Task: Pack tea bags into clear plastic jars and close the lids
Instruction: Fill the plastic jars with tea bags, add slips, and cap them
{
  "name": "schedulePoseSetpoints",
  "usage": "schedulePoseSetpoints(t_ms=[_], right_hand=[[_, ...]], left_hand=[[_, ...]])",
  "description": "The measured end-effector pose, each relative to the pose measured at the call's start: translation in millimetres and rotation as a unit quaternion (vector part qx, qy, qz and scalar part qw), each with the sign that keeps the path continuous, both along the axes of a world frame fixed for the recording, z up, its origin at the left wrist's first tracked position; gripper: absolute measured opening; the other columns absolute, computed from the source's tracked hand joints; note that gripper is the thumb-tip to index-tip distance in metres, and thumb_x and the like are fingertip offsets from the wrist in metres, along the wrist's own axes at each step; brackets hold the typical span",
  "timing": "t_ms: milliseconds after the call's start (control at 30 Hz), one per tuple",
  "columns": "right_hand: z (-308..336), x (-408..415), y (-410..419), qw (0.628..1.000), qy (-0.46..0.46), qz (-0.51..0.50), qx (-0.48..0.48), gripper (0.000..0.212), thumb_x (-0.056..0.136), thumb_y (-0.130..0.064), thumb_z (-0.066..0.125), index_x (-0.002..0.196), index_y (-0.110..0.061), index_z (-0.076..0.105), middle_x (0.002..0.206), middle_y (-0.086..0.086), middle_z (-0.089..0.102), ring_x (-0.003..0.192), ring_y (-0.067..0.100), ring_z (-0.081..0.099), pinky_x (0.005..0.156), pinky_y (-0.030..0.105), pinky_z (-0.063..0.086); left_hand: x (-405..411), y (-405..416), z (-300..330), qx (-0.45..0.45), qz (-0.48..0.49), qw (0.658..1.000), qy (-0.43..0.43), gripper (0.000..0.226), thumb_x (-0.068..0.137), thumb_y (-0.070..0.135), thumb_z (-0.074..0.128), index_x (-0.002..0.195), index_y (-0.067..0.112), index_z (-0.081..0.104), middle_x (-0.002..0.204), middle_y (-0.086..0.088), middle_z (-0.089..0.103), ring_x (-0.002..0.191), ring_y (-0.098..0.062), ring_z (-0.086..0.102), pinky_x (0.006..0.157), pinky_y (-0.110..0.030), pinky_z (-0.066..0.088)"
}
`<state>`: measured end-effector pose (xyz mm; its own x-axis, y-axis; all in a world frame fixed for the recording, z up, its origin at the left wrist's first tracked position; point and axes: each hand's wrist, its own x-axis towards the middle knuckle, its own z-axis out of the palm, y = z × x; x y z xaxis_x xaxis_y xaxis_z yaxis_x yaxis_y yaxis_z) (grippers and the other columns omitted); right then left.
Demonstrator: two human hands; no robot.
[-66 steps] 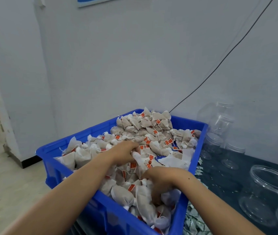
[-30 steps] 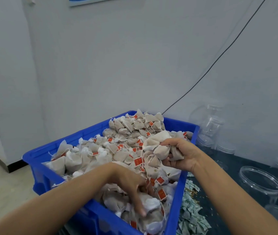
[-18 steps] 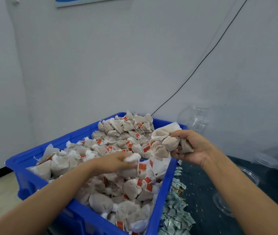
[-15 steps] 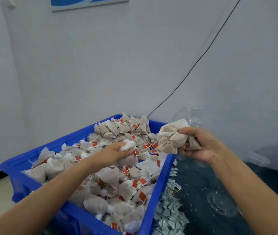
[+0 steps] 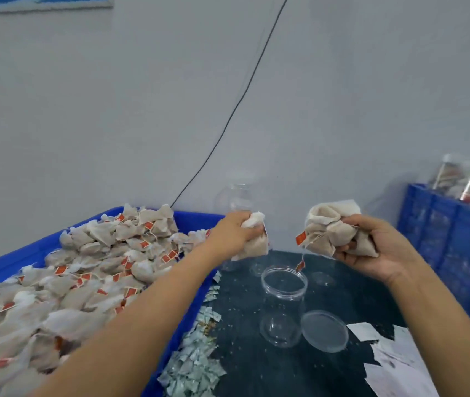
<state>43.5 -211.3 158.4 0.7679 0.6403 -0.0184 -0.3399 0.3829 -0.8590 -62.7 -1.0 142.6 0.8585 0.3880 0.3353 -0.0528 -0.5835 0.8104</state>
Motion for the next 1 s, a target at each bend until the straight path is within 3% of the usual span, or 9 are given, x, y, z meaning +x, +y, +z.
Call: schedulePoseSetpoints(t_ms=[133, 333, 433, 500, 667, 767, 833, 900, 1000], right_hand=[[-10.8, 13.1, -19.6, 0.999, 0.014, -0.034, 0.006, 0.019, 0.067, -0.007, 0.055, 0.086, -0.007, 0.06, 0.067, 0.006, 0.056, 0.056, 0.012, 0.045, 0.047, 0.02, 0.042], [-31.3, 22.3, -26.6, 0.996, 0.062, -0.045, 0.052, 0.019, 0.066, -0.004, 0.056, 0.085, -0.006, 0.061, 0.062, 0.008, 0.06, 0.045, 0.012, 0.051, 0.038, 0.02, 0.042], [-41.7, 23.1, -24.7, 0.992, 0.084, -0.048, 0.084, 0.019, 0.066, -0.003, 0.056, 0.084, -0.005, 0.063, 0.06, 0.008, 0.062, 0.04, 0.011, 0.049, 0.037, 0.02, 0.041], [-47.7, 23.2, -21.8, 0.99, 0.097, -0.048, 0.093, 0.018, 0.066, -0.003, 0.056, 0.083, -0.005, 0.063, 0.061, 0.009, 0.062, 0.039, 0.011, 0.047, 0.037, 0.019, 0.039], [-52.6, 23.3, -15.6, 0.987, 0.119, -0.046, 0.098, 0.019, 0.069, -0.002, 0.054, 0.086, -0.005, 0.062, 0.061, 0.01, 0.061, 0.039, 0.012, 0.045, 0.036, 0.02, 0.038], [-52.5, 23.1, -14.7, 0.988, 0.12, -0.043, 0.091, 0.021, 0.069, -0.002, 0.055, 0.089, -0.004, 0.063, 0.066, 0.013, 0.064, 0.043, 0.015, 0.053, 0.035, 0.02, 0.038], [-52.6, 23.4, -13.9, 0.988, 0.118, -0.04, 0.085, 0.023, 0.07, -0.002, 0.056, 0.091, -0.003, 0.063, 0.068, 0.014, 0.064, 0.043, 0.015, 0.053, 0.035, 0.021, 0.039], [-52.2, 23.1, -11.6, 0.989, 0.115, -0.034, 0.083, 0.023, 0.069, -0.002, 0.057, 0.092, -0.003, 0.063, 0.067, 0.013, 0.064, 0.041, 0.014, 0.049, 0.035, 0.021, 0.039], [-51.1, 20.0, -6.4, 0.992, 0.103, -0.005, 0.075, 0.017, 0.069, -0.002, 0.058, 0.081, -0.001, 0.07, 0.07, 0.014, 0.063, 0.044, 0.014, 0.048, 0.037, 0.022, 0.041]], left_hand=[[43.0, -42.0, -26.9, 0.007, 0.055, 0.998, 0.002, 0.025, 0.088, 0.024, 0.064, 0.069, 0.018, 0.05, 0.078, -0.002, 0.054, 0.079, -0.025, 0.052, 0.069, -0.032, 0.036], [58.6, -50.6, -46.0, 0.044, 0.1, 0.994, 0.025, 0.025, 0.087, 0.03, 0.063, 0.073, 0.01, 0.059, 0.078, -0.01, 0.065, 0.074, -0.026, 0.06, 0.068, -0.036, 0.048], [55.4, -44.5, -47.4, 0.096, 0.115, 0.987, 0.051, 0.026, 0.084, 0.034, 0.066, 0.066, 0.019, 0.056, 0.066, 0.003, 0.058, 0.062, -0.014, 0.053, 0.053, -0.027, 0.039], [53.2, -40.6, -48.1, 0.13, 0.12, 0.982, 0.068, 0.02, 0.082, 0.034, 0.067, 0.07, 0.022, 0.057, 0.069, 0.007, 0.056, 0.063, -0.009, 0.051, 0.052, -0.022, 0.034], [46.7, -39.2, -48.5, 0.193, 0.142, 0.968, 0.071, 0.004, 0.083, 0.029, 0.066, 0.083, 0.026, 0.062, 0.087, 0.005, 0.063, 0.08, -0.013, 0.059, 0.067, -0.026, 0.046], [41.5, -36.6, -44.3, 0.21, 0.082, 0.963, 0.145, 0.011, 0.082, 0.031, 0.071, 0.089, 0.03, 0.063, 0.098, 0.008, 0.063, 0.09, -0.011, 0.059, 0.078, -0.026, 0.049], [36.5, -34.4, -43.3, 0.2, 0.027, 0.961, 0.188, 0.023, 0.083, 0.013, 0.07, 0.099, 0.029, 0.063, 0.105, 0.008, 0.064, 0.094, -0.01, 0.059, 0.085, -0.026, 0.051], [34.2, -32.9, -40.6, 0.2, 0.014, 0.967, 0.154, 0.038, 0.086, -0.002, 0.057, 0.109, 0.028, 0.061, 0.112, 0.011, 0.063, 0.098, -0.007, 0.058, 0.089, -0.025, 0.051], [30.1, -48.3, -26.6, 0.077, 0.005, 0.997, -0.03, 0.025, 0.095, 0.015, 0.054, 0.111, 0.034, 0.058, 0.11, 0.016, 0.063, 0.095, -0.001, 0.061, 0.083, -0.02, 0.051]])
